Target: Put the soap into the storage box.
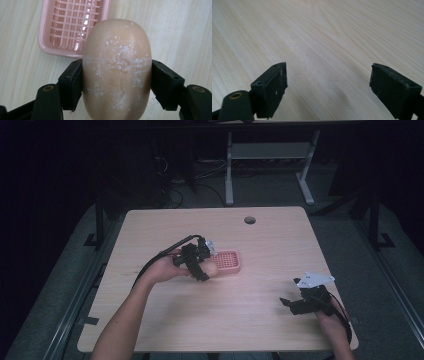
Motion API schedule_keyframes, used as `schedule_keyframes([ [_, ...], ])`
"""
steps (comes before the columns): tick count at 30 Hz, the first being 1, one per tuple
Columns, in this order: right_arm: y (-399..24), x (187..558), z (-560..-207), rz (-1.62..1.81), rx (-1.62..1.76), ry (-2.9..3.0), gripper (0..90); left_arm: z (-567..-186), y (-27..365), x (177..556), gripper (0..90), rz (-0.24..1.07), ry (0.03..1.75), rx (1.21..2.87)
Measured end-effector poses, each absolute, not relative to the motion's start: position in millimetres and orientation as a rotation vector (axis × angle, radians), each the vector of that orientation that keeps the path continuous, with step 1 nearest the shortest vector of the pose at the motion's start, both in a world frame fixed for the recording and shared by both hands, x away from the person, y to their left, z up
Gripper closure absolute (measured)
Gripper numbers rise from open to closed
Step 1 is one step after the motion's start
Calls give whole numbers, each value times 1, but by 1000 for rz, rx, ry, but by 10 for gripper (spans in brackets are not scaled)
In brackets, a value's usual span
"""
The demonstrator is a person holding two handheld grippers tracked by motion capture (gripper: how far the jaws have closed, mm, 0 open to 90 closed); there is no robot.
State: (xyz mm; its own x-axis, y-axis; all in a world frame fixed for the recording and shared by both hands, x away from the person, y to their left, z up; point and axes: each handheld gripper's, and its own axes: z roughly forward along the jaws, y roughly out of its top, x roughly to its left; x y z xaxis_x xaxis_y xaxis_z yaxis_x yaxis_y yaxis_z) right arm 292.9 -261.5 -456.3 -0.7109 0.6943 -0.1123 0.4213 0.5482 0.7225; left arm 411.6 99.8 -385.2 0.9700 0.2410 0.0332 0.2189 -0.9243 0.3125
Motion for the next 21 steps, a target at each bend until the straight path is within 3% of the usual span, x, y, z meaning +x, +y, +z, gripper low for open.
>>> schedule_keyframes([
  [21,-263,293,-456,982,916,2395,140,-374,71,437,320,117,304,2838],
])
